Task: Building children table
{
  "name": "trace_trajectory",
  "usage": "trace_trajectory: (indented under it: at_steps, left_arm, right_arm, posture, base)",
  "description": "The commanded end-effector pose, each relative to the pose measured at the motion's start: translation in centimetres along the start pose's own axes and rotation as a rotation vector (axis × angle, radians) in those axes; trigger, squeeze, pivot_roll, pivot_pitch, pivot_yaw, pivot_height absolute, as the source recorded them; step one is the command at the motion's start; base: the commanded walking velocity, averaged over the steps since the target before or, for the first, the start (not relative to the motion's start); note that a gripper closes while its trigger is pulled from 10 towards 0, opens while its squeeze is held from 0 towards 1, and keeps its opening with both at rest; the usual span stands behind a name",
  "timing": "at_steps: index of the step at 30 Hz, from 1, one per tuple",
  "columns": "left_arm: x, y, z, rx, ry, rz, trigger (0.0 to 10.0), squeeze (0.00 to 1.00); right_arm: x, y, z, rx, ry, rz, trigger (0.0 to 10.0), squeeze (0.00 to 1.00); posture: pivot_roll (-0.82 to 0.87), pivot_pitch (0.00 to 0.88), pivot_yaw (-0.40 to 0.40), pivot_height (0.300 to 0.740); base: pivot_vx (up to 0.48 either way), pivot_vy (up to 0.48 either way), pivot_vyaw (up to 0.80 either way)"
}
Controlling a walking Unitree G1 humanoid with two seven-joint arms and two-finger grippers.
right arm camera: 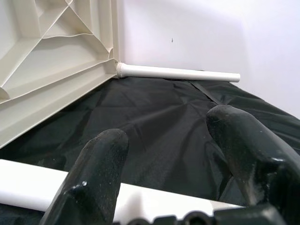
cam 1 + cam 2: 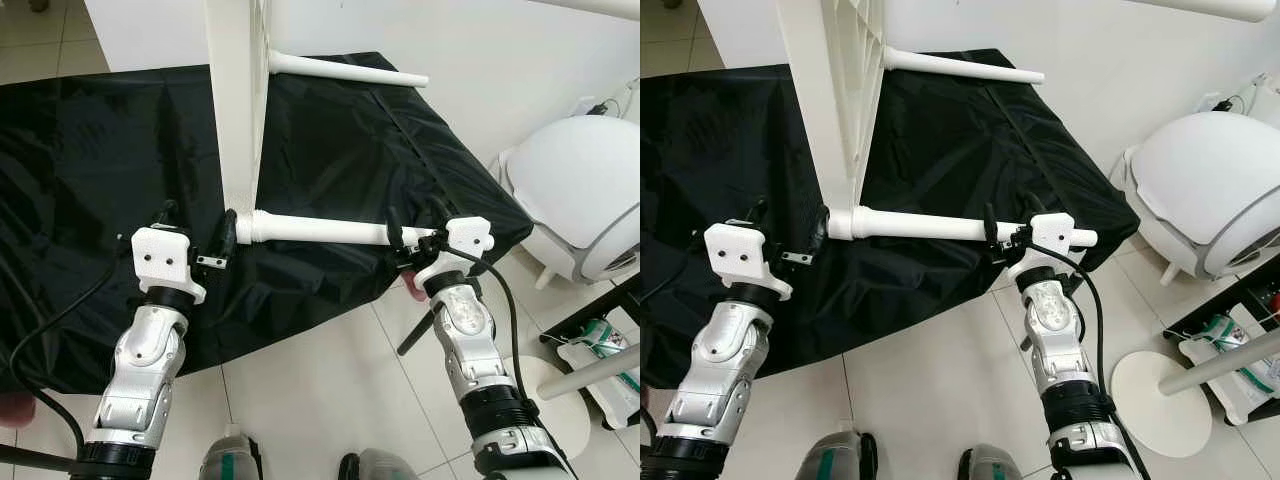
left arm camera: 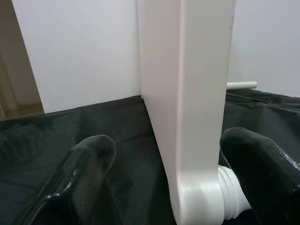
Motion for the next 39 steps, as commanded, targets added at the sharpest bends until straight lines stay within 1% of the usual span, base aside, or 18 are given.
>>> trace_trajectory:
  at_steps: [1,11,25,39]
  left_arm:
    - [-0.20,0.06,1.03,0.004,-0.121,0.005,10.0,0.00]
    - [-0.01,0.23,1.05,0.005,-0.126,0.008,10.0,0.00]
    - [-0.03,0.24,1.16,0.001,-0.132,0.006,10.0,0.00]
    - [-0.12,0.22,1.15,-0.002,-0.131,0.003,10.0,0.00]
  right_arm:
    - [-0.18,-0.10,-0.04,-0.004,-0.002,-0.008,10.0,0.00]
    - [-0.02,-0.04,-0.15,-0.005,0.000,-0.007,10.0,0.00]
    - [0.21,0.01,0.02,-0.008,-0.005,-0.005,10.0,0.00]
    - [0.29,0.39,-0.18,-0.005,0.002,0.009,10.0,0.00]
  posture:
    - [0.03,0.000,-0.026,0.740]
    - [0.03,0.000,-0.026,0.740]
    - [0.03,0.000,-0.027,0.740]
    - [0.04,0.000,-0.029,0.740]
  base:
    - [0.000,0.000,0.00]
    - [0.000,0.000,0.00]
    - [0.000,0.000,0.00]
    - [0.000,0.000,0.00]
Point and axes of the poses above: a point about 5 cm out from each wrist's last joint towards the gripper, its own x axis pointing out of the wrist towards the gripper, its own y axis along the axis of the wrist's last joint, z = x × y, the point moved 3 cm from there along x, pointing out of the wrist towards the gripper, and after that the axes turned 7 degrees about x, right-handed, at the moved point
